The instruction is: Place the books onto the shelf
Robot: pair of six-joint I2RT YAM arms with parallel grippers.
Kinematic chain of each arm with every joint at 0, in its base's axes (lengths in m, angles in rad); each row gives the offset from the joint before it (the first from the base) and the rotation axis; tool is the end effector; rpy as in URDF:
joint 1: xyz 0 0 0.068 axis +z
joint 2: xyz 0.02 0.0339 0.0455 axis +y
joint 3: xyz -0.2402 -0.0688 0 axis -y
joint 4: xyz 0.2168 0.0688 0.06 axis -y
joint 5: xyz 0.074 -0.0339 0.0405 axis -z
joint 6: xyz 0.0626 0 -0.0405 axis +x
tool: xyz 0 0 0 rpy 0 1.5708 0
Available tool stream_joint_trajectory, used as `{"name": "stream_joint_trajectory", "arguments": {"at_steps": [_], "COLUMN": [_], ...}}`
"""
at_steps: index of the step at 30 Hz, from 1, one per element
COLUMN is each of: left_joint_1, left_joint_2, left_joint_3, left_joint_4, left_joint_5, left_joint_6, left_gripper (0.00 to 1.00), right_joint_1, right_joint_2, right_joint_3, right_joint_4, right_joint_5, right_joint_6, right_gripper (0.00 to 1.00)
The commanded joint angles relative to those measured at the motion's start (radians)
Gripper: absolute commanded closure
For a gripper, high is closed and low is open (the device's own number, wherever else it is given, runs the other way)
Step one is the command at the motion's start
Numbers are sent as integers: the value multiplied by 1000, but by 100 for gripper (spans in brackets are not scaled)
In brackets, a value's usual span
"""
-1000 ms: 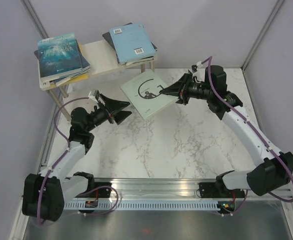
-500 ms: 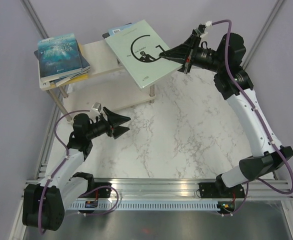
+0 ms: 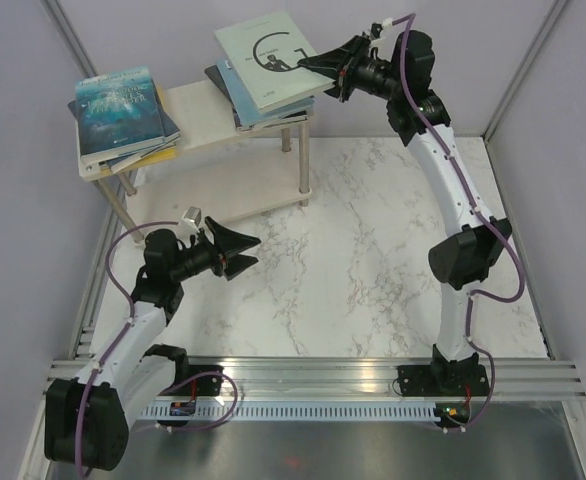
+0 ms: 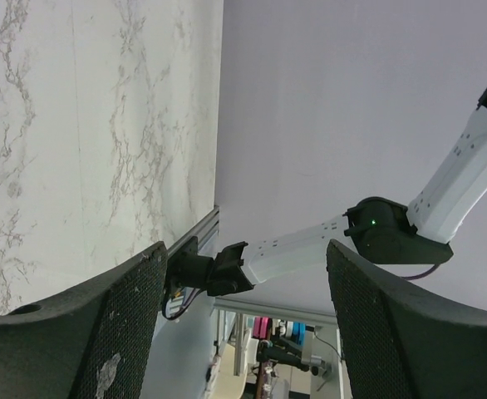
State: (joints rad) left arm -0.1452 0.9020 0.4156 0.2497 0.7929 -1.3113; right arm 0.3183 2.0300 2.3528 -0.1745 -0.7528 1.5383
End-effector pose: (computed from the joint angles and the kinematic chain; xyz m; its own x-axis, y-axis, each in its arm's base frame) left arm 0.1968 -0.0738 0.2260 -0.8200 -0.5656 -0.0880 -0.0224 0.1853 -0.9824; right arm 0.3963 0.1757 0.4722 -0.8656 0.4828 -0.1331 -0.1685 -0.0306 0.9852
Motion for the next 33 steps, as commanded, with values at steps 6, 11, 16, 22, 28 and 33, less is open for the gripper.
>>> {"name": "stream_joint_trajectory", "arguments": {"at_steps": [6, 11, 16, 22, 28, 33], "left_joint_1": [6, 7, 6, 7, 6, 6], "left_joint_2": [-60, -38, -12, 5, -3, -11], "left_joint_3": [17, 22, 43, 77, 74, 69], "left_joint_4": [-40, -40, -40, -67, -82, -89], "left_joint_5": [5, 6, 14, 20, 23, 23], "left_joint_6": [52, 63, 75, 106, 116, 121], "left_gripper": [21, 21, 21, 21, 22, 22], "right_joint_1": [1, 2, 2, -42, -97, -105], "right_joint_2": [97, 104, 95, 30, 12, 4], "right_joint_3": [143, 132, 102, -19, -23, -32], "right_joint_4": [63, 58, 52, -54, -265, -299], "right_joint_5": [96, 90, 72, 50, 53, 58], "right_joint_6": [11, -4, -32, -151, -326, -362], "right_gripper": [100, 74, 2, 2, 2, 2]}}
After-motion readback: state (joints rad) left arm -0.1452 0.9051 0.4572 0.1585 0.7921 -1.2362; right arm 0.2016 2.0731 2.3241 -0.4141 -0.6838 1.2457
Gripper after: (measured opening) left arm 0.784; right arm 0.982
